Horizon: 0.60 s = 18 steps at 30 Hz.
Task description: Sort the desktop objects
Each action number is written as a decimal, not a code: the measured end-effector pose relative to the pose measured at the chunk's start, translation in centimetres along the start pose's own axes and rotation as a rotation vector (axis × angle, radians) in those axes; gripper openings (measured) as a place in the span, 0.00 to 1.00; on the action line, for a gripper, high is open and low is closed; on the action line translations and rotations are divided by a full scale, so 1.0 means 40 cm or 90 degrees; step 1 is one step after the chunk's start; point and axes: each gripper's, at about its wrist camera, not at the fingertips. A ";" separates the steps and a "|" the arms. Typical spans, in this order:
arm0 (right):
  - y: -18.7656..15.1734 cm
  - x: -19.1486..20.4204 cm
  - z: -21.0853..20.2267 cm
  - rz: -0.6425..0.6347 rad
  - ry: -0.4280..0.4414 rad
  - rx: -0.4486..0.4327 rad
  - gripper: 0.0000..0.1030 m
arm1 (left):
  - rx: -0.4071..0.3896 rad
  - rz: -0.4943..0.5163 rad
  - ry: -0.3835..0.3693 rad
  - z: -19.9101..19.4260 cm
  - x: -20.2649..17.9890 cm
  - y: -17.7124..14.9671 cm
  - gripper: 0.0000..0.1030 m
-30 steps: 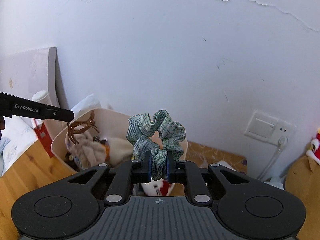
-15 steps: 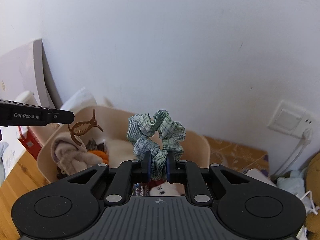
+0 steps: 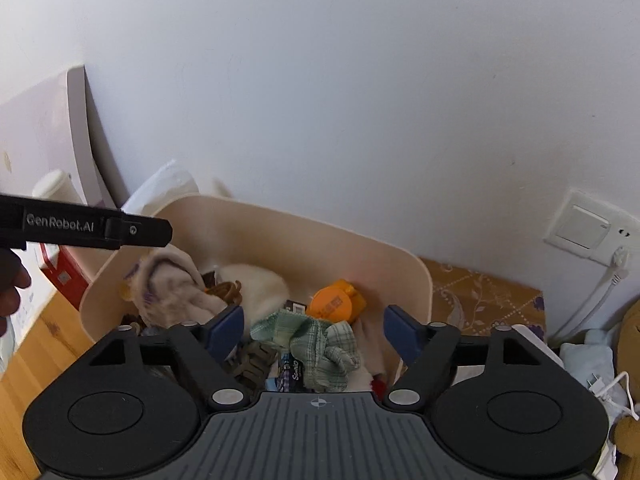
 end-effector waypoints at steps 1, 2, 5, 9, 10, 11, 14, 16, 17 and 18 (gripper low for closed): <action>-0.003 -0.003 -0.012 0.009 -0.001 -0.002 0.90 | 0.003 0.005 -0.003 -0.006 -0.004 0.001 0.78; -0.002 -0.004 -0.020 0.019 -0.003 -0.007 1.00 | 0.002 0.009 -0.004 -0.013 -0.008 0.001 0.78; -0.009 -0.016 -0.053 0.050 0.010 -0.010 1.00 | 0.002 0.029 -0.002 -0.038 -0.025 -0.005 0.79; -0.023 -0.032 -0.097 0.091 -0.002 -0.007 1.00 | 0.015 0.078 0.001 -0.083 -0.053 -0.014 0.79; -0.028 -0.035 -0.109 0.098 -0.005 -0.006 1.00 | 0.009 0.086 0.002 -0.099 -0.060 -0.017 0.79; -0.031 -0.043 -0.119 0.104 -0.008 -0.006 1.00 | 0.007 0.089 0.002 -0.112 -0.066 -0.019 0.79; -0.046 -0.061 -0.152 0.138 0.014 -0.005 1.00 | 0.012 0.096 -0.003 -0.149 -0.085 -0.029 0.81; -0.062 -0.073 -0.177 0.169 0.027 -0.002 1.00 | 0.017 0.101 0.002 -0.175 -0.099 -0.039 0.81; -0.069 -0.077 -0.189 0.175 0.026 0.003 1.00 | 0.018 0.104 0.006 -0.191 -0.107 -0.046 0.81; -0.073 -0.074 -0.195 0.177 0.021 0.011 1.00 | 0.017 0.105 0.012 -0.206 -0.113 -0.054 0.81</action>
Point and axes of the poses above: each gripper's, at about its wrist camera, not at the fingertips, and z roughly the way its jaws point, x to its left, y to its top, and after that the axes turned 2 degrees about z, right-handed
